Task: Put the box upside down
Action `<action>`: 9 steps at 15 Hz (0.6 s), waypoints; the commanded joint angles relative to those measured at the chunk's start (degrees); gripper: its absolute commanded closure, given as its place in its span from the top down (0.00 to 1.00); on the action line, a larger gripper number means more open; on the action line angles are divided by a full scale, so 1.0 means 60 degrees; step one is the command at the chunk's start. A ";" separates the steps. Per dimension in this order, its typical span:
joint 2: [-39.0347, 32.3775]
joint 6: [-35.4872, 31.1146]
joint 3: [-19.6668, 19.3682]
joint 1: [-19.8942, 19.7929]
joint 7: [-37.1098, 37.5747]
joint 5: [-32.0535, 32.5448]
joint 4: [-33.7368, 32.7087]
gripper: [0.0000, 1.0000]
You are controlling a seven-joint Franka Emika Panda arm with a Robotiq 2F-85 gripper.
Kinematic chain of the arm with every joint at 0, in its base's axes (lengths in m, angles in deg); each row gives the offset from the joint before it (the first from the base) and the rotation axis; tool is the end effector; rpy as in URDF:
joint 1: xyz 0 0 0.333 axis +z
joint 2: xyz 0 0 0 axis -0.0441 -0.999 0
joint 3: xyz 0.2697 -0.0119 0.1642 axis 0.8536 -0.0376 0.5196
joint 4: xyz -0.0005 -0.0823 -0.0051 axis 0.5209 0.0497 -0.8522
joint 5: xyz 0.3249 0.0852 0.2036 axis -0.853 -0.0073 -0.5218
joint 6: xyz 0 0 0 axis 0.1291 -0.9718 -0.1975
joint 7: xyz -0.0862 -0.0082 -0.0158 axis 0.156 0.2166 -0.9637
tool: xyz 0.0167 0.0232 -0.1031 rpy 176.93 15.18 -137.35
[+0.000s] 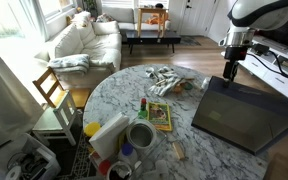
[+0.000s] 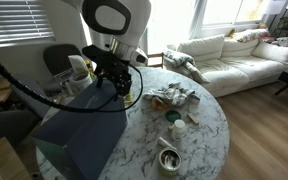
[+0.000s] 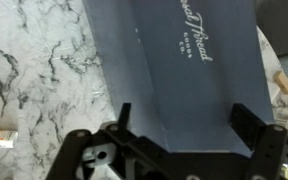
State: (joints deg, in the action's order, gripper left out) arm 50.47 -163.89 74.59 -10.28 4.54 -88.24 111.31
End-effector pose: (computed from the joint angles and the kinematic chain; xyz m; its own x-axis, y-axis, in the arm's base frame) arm 0.5093 -0.2072 0.4037 0.9604 0.1250 -0.2489 0.0498 -0.9563 -0.2882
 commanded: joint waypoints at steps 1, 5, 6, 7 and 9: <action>0.0334 -0.0082 0.0271 0.0269 0.1388 0.0525 0.0360 1.00; 0.0814 0.0012 0.0638 0.0716 0.2832 0.1115 0.0698 1.00; 0.0917 0.0022 0.0717 0.0815 0.3094 0.1229 0.0857 1.00; 0.1031 0.0152 0.0820 0.0920 0.3316 0.1266 0.0960 1.00; 0.1252 0.0408 0.0999 0.1115 0.3660 0.1251 0.1227 1.00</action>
State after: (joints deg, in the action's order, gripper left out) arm 54.81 -162.80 79.44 -5.19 22.66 -81.94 114.59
